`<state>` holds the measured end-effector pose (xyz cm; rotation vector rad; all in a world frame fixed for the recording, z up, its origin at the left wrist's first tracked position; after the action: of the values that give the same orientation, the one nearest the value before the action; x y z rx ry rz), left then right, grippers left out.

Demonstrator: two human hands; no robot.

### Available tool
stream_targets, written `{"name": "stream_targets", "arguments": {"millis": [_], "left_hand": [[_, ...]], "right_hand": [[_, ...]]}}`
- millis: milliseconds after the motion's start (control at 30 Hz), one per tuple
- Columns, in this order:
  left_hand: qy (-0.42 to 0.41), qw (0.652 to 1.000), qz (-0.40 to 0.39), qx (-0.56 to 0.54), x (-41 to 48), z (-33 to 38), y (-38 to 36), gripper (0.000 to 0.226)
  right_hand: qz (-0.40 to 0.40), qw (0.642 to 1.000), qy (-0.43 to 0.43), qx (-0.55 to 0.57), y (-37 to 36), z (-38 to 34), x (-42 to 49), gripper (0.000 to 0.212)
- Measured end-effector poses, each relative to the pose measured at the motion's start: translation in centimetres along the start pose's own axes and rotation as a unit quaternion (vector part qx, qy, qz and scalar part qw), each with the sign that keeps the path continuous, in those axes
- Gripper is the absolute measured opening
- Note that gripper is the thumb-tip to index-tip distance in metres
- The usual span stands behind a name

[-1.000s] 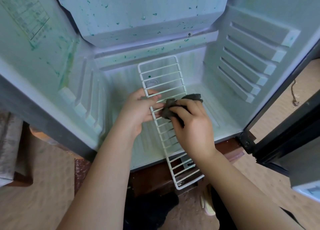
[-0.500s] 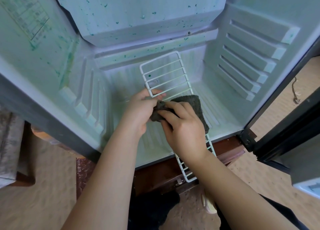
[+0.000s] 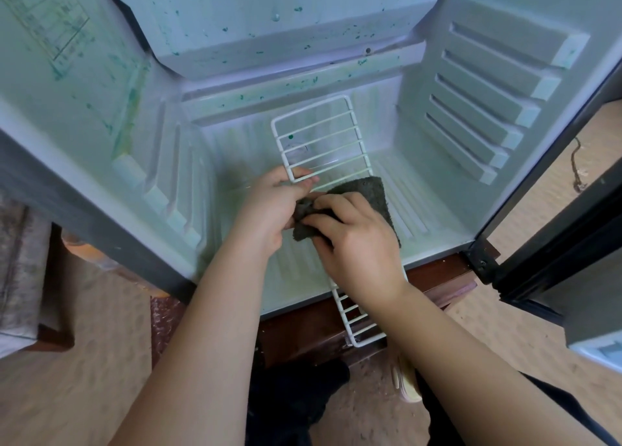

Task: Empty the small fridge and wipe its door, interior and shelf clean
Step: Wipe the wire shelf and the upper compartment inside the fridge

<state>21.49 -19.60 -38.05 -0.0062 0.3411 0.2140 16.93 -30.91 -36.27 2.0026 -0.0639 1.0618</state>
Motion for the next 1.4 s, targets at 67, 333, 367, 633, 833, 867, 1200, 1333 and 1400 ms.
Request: {"name": "stream_targets", "arguments": {"millis": [67,333,367,633,833,867,1200,1333,1400], "left_hand": [[0.001,1.0,-0.006,0.006,0.0,0.0,-0.3,0.015],[0.024,0.998,-0.023,-0.054,-0.2,0.3,-0.4,0.01],[0.026,0.998,-0.02,-0.051,-0.2,0.2,-0.5,0.01],[-0.009,0.998,0.016,0.056,0.3,0.0,0.0,0.025],[0.029,1.0,-0.002,0.005,0.1,-0.3,0.6,0.02],[0.034,0.999,-0.005,0.0,0.1,-0.4,0.7,0.021],[-0.004,0.998,0.022,0.058,0.3,-0.3,0.4,0.025],[0.009,0.998,0.011,0.057,0.3,-0.2,0.7,0.02],[0.024,0.999,-0.001,0.038,0.4,-0.4,0.8,0.018]], "right_hand": [[0.0,1.0,-0.009,-0.01,0.2,0.1,0.0,0.018],[0.011,0.995,-0.096,-0.013,2.8,6.0,0.2,0.015],[0.013,0.996,-0.09,-0.004,2.7,5.7,0.1,0.014],[-0.023,0.999,0.022,-0.013,-0.8,-0.5,0.3,0.02],[-0.018,0.997,-0.05,-0.049,0.4,3.9,-0.2,0.014],[-0.016,0.996,-0.071,-0.046,0.8,5.1,-0.2,0.013],[-0.02,0.999,0.017,-0.021,-1.3,-0.4,-0.1,0.013],[-0.026,0.998,0.013,-0.047,-0.8,1.6,-0.4,0.012],[-0.023,0.998,-0.029,-0.045,0.3,4.0,-0.4,0.013]]}}
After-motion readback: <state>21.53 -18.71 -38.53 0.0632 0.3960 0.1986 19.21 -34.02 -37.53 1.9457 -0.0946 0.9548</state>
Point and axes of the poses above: each hand's wrist, its own x-axis towards the middle knuckle, its own y-axis out of the back of the hand, z = x × y, the point moved 8 cm from there along x, towards the middle knuckle, and after that the axes turned 3 degrees about y, right-handed, at the moved point
